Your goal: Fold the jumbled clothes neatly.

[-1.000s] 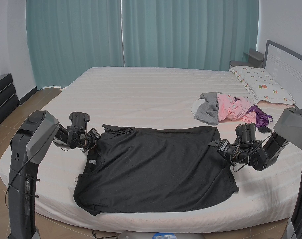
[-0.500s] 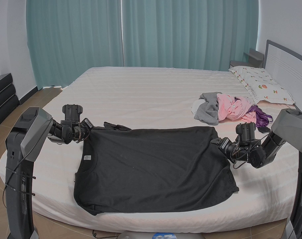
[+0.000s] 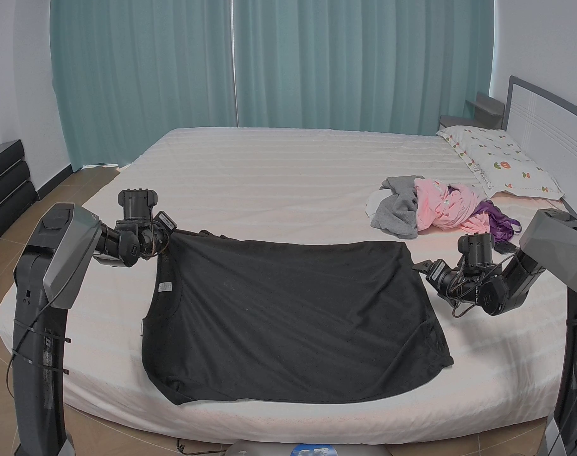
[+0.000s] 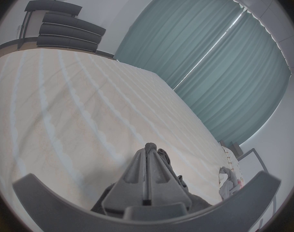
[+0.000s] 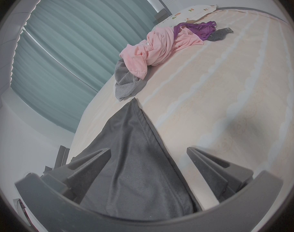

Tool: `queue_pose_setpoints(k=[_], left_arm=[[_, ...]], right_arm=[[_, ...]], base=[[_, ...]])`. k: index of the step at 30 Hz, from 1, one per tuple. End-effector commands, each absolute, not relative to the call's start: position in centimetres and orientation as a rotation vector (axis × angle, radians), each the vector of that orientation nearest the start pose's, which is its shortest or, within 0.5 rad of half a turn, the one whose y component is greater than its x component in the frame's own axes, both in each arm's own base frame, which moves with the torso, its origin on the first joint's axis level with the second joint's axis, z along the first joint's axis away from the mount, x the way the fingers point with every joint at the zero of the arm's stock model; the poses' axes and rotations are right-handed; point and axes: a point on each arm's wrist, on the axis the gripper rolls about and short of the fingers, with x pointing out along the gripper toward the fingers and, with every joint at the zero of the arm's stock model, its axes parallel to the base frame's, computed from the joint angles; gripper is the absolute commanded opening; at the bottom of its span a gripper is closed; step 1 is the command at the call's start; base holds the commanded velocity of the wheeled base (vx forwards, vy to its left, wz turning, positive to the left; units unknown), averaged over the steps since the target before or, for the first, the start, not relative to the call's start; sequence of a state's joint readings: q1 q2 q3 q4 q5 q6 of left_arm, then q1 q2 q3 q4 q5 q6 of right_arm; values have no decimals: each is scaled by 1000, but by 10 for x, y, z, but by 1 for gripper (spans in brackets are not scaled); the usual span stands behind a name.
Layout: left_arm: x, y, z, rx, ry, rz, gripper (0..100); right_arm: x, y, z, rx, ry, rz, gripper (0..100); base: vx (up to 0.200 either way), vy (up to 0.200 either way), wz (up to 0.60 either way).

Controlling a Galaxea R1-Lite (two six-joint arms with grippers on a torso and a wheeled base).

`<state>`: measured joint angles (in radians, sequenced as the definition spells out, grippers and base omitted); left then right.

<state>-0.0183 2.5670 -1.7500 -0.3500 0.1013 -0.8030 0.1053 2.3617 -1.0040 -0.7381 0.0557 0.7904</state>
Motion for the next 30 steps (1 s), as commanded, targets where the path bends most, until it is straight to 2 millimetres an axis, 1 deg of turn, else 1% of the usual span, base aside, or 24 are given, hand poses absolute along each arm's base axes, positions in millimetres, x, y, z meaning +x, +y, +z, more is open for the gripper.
queue_pose_setpoints(k=[1,2,8,9,10,11,14,19,21,22,24,30], left_arm=[[524,-8,32,-772,405,270,0],[524,-9,31,-772,410,270,0],[522,-10,30,-769,418,272,0],[522,-10,30,-769,419,272,0],[522,-10,30,-769,419,272,0],[522,-10,29,-769,422,274,0],[522,-10,28,-769,424,274,0],[522,-10,28,-768,422,275,0],[522,-10,28,-767,417,281,0],[522,-11,28,-766,415,281,0],[523,-11,25,-766,416,283,0],[524,-13,21,-766,420,282,0]], right_arm=[[414,43,-16,738,658,-94,100],[419,45,-22,735,662,-92,100],[438,51,-36,722,681,-88,100],[440,52,-38,723,682,-86,0],[440,52,-38,723,682,-86,0],[444,52,-44,722,683,-88,0],[450,52,-45,723,668,-83,0],[459,46,-37,735,614,-85,0],[465,39,-29,746,578,-96,0],[465,38,-29,746,576,-96,0],[468,31,-25,754,556,-107,0],[467,26,-29,756,562,-118,0]], base=[[0,0,0],[0,0,0],[0,0,0],[0,0,0],[0,0,0],[0,0,0],[0,0,0],[0,0,0],[0,0,0],[0,0,0],[0,0,0],[0,0,0]])
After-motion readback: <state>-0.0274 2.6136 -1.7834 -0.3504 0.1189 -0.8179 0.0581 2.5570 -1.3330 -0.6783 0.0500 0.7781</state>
